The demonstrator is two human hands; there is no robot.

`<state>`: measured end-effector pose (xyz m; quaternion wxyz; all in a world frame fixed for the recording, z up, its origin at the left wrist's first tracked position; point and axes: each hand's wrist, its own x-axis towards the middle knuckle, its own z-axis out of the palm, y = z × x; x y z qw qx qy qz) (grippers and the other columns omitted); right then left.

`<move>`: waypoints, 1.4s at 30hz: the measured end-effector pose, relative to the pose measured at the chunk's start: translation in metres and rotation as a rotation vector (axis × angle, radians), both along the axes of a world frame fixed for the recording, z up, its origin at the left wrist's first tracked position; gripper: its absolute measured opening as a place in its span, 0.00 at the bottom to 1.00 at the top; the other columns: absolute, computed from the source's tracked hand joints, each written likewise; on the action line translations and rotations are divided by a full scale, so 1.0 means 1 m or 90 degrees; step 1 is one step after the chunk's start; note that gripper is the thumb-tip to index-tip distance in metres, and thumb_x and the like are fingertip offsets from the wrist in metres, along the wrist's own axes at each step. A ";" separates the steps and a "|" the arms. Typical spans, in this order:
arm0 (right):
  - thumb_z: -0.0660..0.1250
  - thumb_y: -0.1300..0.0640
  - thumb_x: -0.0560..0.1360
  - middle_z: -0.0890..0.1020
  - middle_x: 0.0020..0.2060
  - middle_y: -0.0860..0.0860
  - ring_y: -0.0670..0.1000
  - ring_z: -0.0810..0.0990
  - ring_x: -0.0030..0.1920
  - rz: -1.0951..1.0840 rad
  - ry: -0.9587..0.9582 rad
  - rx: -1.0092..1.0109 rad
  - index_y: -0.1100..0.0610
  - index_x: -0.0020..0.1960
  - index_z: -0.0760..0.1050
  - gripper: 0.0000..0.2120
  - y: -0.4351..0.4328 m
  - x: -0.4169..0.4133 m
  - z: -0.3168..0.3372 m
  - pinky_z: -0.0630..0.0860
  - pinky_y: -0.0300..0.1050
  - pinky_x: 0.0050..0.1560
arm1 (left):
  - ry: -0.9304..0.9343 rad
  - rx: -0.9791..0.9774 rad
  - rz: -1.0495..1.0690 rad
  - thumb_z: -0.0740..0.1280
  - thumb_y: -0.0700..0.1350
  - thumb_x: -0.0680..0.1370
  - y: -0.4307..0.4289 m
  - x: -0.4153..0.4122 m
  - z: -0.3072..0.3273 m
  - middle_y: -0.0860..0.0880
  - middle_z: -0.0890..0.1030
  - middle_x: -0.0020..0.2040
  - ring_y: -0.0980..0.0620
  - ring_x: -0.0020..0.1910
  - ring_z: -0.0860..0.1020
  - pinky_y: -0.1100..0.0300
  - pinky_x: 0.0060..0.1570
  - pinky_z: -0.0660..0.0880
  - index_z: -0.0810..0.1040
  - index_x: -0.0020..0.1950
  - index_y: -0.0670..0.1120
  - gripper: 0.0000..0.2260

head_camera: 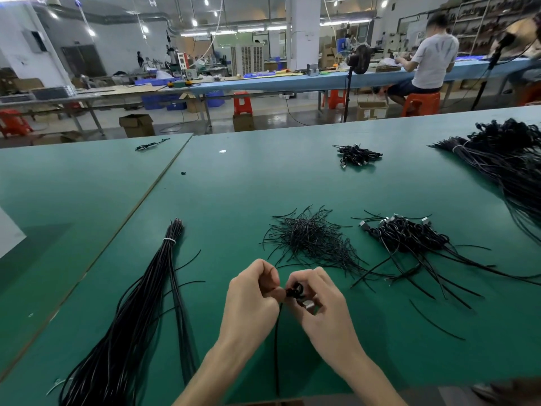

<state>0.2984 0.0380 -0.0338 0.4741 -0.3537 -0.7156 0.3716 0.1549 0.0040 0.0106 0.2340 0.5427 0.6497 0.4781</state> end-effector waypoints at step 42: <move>0.76 0.64 0.74 0.85 0.46 0.49 0.50 0.83 0.48 0.071 0.049 -0.176 0.54 0.53 0.82 0.10 0.004 0.005 0.005 0.80 0.47 0.51 | -0.155 -0.033 -0.008 0.74 0.30 0.73 0.003 -0.016 -0.009 0.53 0.77 0.30 0.56 0.31 0.74 0.63 0.34 0.73 0.79 0.42 0.44 0.10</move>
